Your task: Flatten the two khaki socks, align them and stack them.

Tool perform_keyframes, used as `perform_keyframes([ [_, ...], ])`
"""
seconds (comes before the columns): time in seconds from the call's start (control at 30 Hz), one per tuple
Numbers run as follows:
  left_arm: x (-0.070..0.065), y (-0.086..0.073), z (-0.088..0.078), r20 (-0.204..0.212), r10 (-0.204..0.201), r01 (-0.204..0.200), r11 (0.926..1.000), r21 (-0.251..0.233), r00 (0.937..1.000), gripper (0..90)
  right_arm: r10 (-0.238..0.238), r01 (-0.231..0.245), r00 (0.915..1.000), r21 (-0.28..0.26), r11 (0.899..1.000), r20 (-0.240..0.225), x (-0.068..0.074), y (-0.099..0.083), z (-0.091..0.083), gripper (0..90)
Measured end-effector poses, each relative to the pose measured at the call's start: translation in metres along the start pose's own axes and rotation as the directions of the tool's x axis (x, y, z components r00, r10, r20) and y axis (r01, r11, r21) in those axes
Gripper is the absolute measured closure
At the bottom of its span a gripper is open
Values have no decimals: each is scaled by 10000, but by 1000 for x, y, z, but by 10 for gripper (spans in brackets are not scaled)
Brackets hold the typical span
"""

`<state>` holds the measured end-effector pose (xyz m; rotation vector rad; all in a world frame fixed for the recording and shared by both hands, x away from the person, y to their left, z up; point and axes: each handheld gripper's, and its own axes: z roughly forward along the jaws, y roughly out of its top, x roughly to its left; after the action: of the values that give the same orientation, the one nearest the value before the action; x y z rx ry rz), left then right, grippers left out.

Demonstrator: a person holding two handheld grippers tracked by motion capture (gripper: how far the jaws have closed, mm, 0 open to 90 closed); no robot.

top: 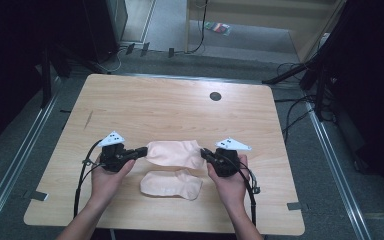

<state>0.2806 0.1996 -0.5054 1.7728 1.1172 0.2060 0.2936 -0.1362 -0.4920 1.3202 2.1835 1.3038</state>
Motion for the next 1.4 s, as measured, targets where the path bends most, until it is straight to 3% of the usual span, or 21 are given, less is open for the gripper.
perform_keyframes([
  [0.37, -14, -20, -19, 121, 228, -230, 9995, 197, 9997, 900, -14, 20, 9993, 153, 9999, -370, 13, -20, -17, 881],
  [0.67, -23, -43, -26, 36, 464, -466, 9966, 687, 9989, 900, -47, 71, 9983, 406, 9992, -587, 22, -37, -27, 880],
  [0.93, -22, -54, -28, -96, 466, -454, 9939, 1001, 9989, 900, -2, 48, 9975, 661, 9978, -700, 23, -49, -27, 880],
  [1.27, -19, -58, -31, -11, 160, -158, 9923, 1227, 9999, 900, 104, -27, 9946, 738, 9973, -1031, 29, -52, -28, 880],
  [1.4, -17, -60, -28, -187, 392, -362, 9892, 1419, 9991, 900, 116, -22, 9944, 891, 9960, -1048, 30, -54, -26, 879],
])
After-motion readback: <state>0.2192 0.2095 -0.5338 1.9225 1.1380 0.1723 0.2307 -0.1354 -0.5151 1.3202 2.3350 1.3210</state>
